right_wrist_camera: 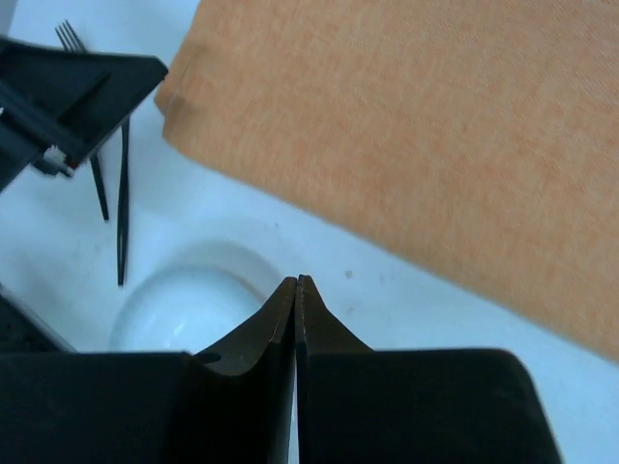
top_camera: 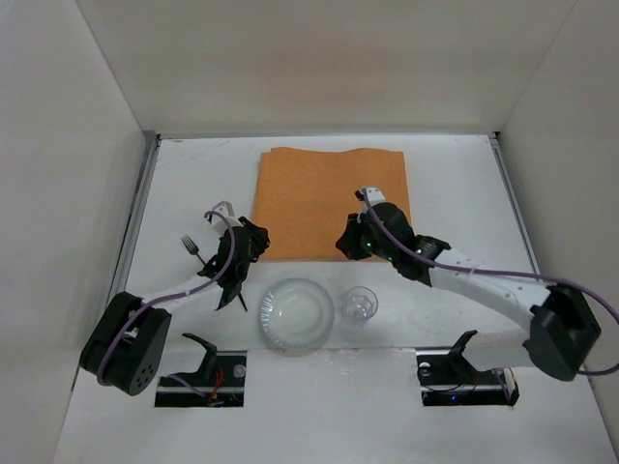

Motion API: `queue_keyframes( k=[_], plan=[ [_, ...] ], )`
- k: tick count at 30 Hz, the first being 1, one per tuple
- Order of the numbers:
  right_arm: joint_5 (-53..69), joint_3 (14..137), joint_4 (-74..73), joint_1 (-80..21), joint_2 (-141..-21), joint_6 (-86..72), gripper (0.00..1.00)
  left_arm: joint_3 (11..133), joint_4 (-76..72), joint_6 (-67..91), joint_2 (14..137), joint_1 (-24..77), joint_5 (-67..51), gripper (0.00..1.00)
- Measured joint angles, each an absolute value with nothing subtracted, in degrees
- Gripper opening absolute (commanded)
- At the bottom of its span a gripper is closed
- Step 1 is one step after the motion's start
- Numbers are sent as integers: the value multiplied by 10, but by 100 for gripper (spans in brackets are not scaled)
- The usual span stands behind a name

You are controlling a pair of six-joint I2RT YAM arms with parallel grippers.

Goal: Set the dinner table for one person

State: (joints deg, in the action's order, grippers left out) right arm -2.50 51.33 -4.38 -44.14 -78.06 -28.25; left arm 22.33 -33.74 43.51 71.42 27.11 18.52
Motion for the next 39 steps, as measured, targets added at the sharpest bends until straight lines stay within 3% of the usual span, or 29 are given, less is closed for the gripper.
queue_keyframes(
  k=[9, 16, 25, 30, 32, 39],
  plan=[
    [-116, 482, -210, -497, -592, -294, 46, 210, -376, 420, 723, 270, 171, 18],
    [-168, 481, -356, -539, -605, -327, 49, 199, -391, 418, 723, 270, 169, 23],
    [-162, 478, -384, -564, -673, -332, 40, 192, -397, 418, 722, 265, 169, 26],
    [-154, 465, -375, -563, -693, -328, 12, 192, -397, 418, 722, 265, 169, 27],
    [-151, 460, -367, -557, -695, -328, 6, 192, -397, 418, 722, 265, 169, 27],
    [-133, 470, -331, -460, -677, -319, 4, 192, -399, 420, 722, 262, 170, 29]
  ],
)
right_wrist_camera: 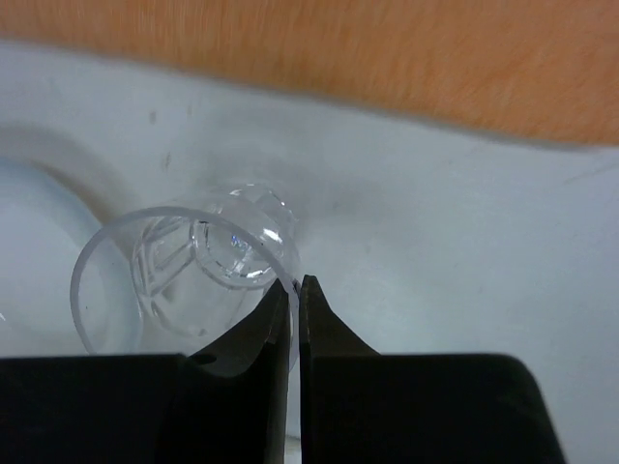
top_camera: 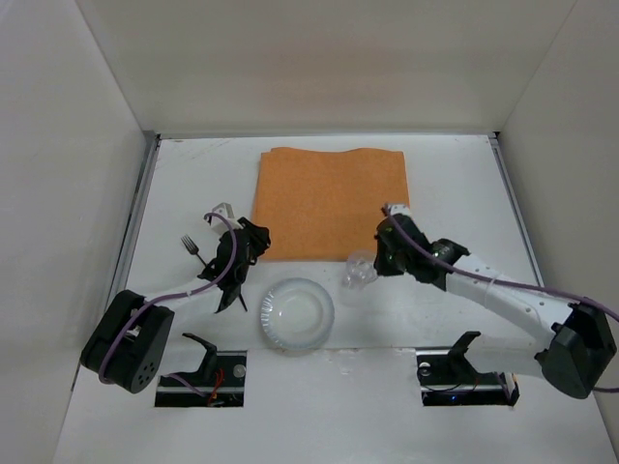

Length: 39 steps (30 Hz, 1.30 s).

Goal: Set the dinner table for one person

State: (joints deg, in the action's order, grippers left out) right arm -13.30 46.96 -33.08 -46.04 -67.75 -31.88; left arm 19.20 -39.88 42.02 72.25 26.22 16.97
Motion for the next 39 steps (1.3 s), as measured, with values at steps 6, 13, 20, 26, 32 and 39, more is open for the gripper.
queue_keyframes(
  k=[6, 13, 20, 26, 32, 39],
  plan=[
    [-107, 603, -250, -291, -743, -302, 4, 191, -401, 422, 722, 262, 170, 29],
    [-101, 834, -201, -181, -953, -278, 4, 184, -404, 424, 721, 258, 170, 29],
    [-102, 1010, -250, -130, -1128, -256, 5, 183, -405, 425, 721, 254, 170, 29],
    [-110, 1046, -294, -123, -1199, -244, 5, 183, -405, 426, 721, 250, 170, 30],
    [-114, 1074, -328, -123, -1233, -239, 7, 183, -405, 429, 722, 249, 170, 30],
    [-136, 1114, -357, -122, -1240, -224, 6, 183, -405, 429, 722, 249, 169, 30]
  ],
)
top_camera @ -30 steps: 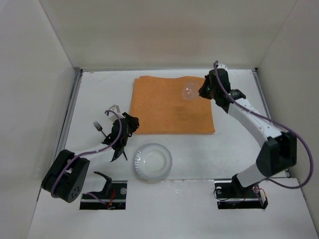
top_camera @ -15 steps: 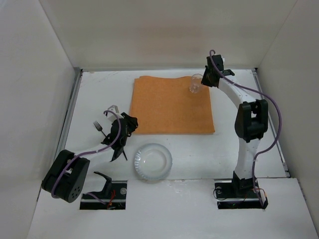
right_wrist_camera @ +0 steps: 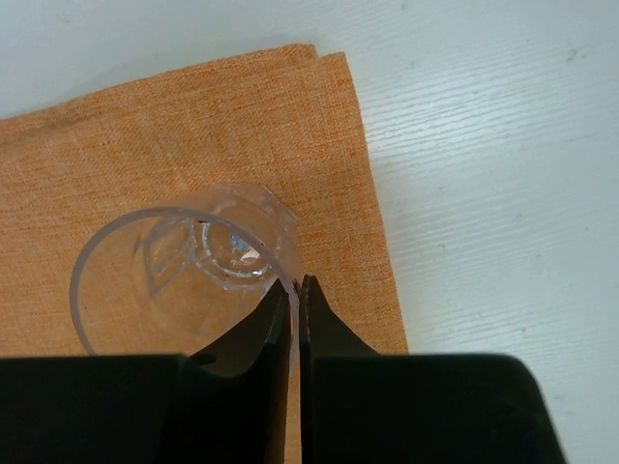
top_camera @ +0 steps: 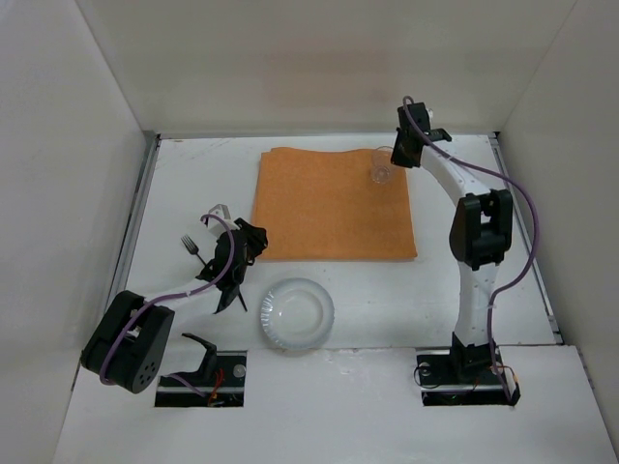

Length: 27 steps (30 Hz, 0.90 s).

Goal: Set the dinner table for one person

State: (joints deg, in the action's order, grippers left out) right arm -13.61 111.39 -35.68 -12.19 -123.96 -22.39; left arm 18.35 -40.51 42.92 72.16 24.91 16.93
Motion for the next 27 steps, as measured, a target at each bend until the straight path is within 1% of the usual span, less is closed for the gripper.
queue_keyframes(
  k=[7, 10, 12, 15, 17, 22, 25, 27],
  plan=[
    [-147, 1147, -374, -112, -1261, -214, 7, 183, -406, 431, 724, 249, 169, 30],
    [-147, 1165, -380, -111, -1286, -214, 9, 183, -406, 431, 724, 247, 168, 30],
    [-149, 1178, -382, -109, -1299, -214, 15, 183, -406, 431, 724, 247, 168, 30],
    [-146, 1189, -385, -108, -1300, -217, 33, 183, -407, 431, 724, 246, 168, 30],
    [-146, 1189, -385, -108, -1300, -219, 40, 183, -407, 431, 724, 246, 168, 31],
    [-146, 1155, -374, -108, -1274, -222, 49, 183, -407, 431, 724, 246, 168, 31],
    [-147, 1096, -354, -108, -1213, -225, 53, 183, -408, 431, 724, 247, 169, 32],
    [-150, 1039, -329, -109, -1148, -230, 56, 183, -408, 431, 724, 247, 169, 32]
  ],
)
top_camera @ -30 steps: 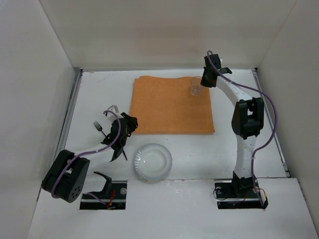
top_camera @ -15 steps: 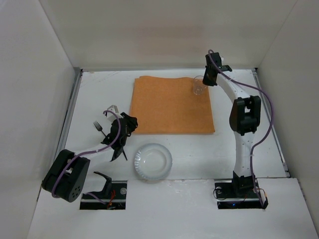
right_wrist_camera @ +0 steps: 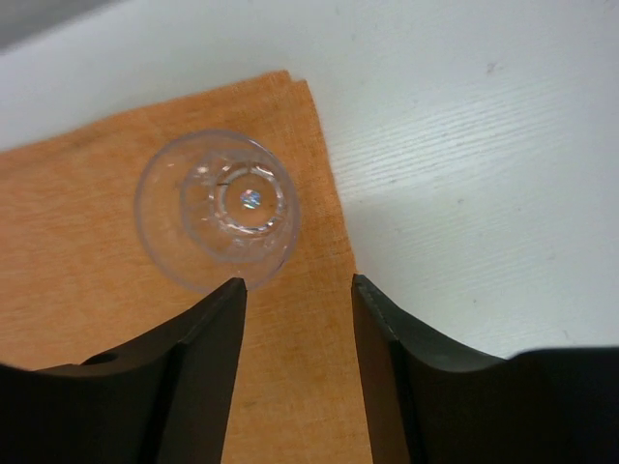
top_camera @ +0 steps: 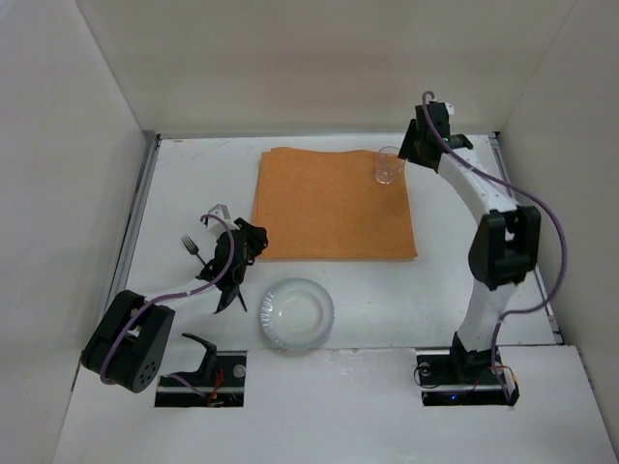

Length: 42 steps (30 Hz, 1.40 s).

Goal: Set the dinner table for one person

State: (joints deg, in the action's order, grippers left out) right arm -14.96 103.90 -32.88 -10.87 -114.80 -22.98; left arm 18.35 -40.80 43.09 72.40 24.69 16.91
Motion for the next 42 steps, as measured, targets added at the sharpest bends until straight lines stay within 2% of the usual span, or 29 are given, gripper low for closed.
queue_keyframes(
  k=[2, 4, 6, 8, 12, 17, 21, 29, 37, 42],
  plan=[
    [-155, 954, -276, -114, -1060, -241, 58, 183, -408, 430, 724, 247, 169, 33],
    [-164, 856, -208, -131, -968, -254, 57, 183, -409, 428, 722, 250, 171, 33],
    [-164, 741, -127, -176, -878, -265, 52, 183, -409, 424, 722, 254, 176, 33],
    [-150, 640, -57, -247, -821, -276, 52, 183, -409, 422, 721, 258, 180, 34],
    [-98, 479, 12, -384, -803, -312, 55, 183, -410, 417, 715, 263, 185, 34],
    [-71, 332, 22, -509, -791, -375, 66, 183, -409, 409, 715, 270, 192, 35],
    [-66, 289, 75, -552, -779, -427, 67, 183, -409, 401, 714, 277, 199, 35],
    [-43, 276, 162, -567, -797, -486, 63, 183, -409, 394, 710, 280, 205, 36],
    [-56, 257, 143, -566, -687, -495, 68, 183, -409, 394, 710, 281, 207, 36],
    [-1, 281, 181, -570, -790, -493, 67, 183, -409, 394, 706, 280, 209, 36]
  ],
)
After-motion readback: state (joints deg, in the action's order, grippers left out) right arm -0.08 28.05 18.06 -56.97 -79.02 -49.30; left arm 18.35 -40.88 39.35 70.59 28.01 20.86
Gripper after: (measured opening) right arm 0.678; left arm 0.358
